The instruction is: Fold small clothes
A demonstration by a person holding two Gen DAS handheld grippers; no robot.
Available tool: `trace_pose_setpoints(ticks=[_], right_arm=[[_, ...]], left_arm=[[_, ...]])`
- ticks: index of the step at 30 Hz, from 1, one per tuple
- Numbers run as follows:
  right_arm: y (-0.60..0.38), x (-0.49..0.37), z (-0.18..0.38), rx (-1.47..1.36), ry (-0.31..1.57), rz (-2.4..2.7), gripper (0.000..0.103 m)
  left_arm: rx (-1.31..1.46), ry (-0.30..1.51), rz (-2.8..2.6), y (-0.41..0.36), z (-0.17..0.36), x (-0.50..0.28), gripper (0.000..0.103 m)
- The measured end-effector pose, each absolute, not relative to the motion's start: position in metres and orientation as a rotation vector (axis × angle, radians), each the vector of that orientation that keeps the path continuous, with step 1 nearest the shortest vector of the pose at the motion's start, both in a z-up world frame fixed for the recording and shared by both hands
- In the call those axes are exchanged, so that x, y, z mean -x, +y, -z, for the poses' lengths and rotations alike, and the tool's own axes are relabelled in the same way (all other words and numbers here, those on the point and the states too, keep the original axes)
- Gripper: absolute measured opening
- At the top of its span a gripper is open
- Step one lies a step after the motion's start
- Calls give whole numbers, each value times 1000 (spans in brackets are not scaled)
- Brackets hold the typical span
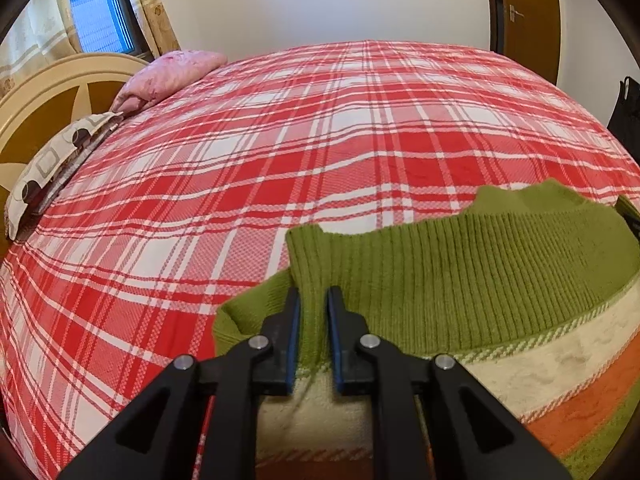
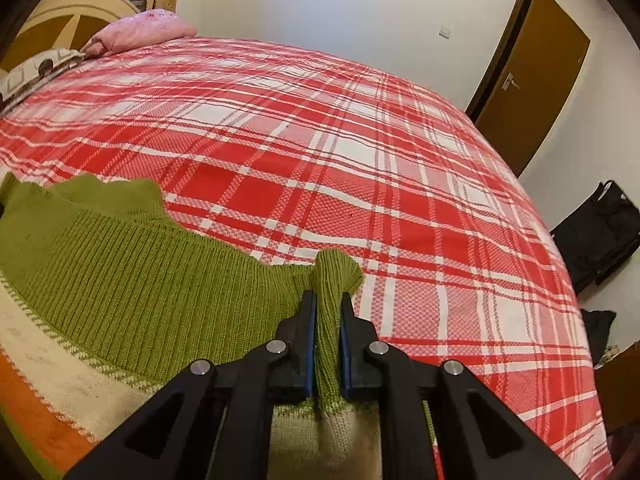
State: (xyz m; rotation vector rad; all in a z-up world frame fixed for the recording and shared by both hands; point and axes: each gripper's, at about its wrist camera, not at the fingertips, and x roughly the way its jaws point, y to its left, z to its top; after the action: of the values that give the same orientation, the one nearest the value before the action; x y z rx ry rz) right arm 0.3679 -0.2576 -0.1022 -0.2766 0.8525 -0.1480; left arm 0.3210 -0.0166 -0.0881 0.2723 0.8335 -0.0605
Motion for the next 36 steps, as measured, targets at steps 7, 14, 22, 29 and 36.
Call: trace_pose_setpoints(ticks=[7,14,22,29,36], right_arm=[[-278,-352,73,143,799,116,14],[-335,-247,28,-168,716,98,24],[-351,-127,55,-436,741,44,51],[-339,-112,70,-422,749,7,54],[-320,-125,90,-338,794,42,54]], left_arm=[[-405,798,-11,-33,93,-317,15],[-409,797,-11,-35,94,-317,15],[-433,799,-5,-31,84,-308,40],[-361,768,96,37,41,-244,75],[-146,840,76,95,48,-184,75]])
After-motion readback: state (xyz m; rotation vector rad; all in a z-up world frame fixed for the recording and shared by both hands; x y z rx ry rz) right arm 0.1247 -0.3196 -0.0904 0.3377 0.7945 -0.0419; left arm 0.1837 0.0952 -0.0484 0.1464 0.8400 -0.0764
